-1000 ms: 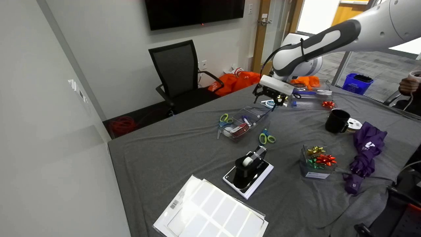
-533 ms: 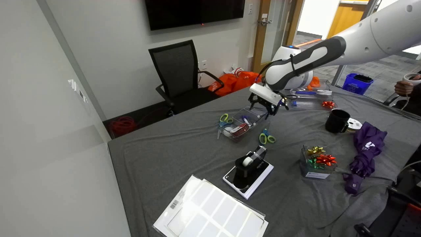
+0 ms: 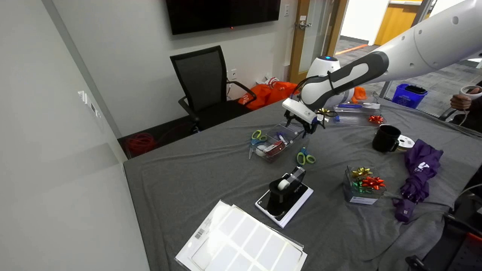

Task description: Move the tape dispenser to the left then move the blue and purple markers in the container on the left to the left.

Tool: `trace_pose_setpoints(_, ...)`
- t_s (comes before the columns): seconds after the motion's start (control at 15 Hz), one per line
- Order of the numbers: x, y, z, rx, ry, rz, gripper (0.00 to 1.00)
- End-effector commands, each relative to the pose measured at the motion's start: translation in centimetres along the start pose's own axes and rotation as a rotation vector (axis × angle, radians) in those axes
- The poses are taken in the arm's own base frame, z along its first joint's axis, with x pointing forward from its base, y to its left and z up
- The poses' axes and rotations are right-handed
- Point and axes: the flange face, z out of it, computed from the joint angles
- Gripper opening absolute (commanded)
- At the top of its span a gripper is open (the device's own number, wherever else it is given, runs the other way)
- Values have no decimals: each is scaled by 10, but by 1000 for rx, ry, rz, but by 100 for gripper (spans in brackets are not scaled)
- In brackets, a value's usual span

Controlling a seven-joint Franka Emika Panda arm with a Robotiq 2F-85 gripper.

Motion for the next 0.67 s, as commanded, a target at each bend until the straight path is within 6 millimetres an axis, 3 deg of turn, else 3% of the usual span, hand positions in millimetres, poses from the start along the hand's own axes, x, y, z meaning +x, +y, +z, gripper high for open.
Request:
trace_pose_setpoints(0.0, 3, -6, 6, 6, 41, 17, 74)
trace_pose_setpoints(0.6, 8, -6, 19, -11, 72, 24, 11)
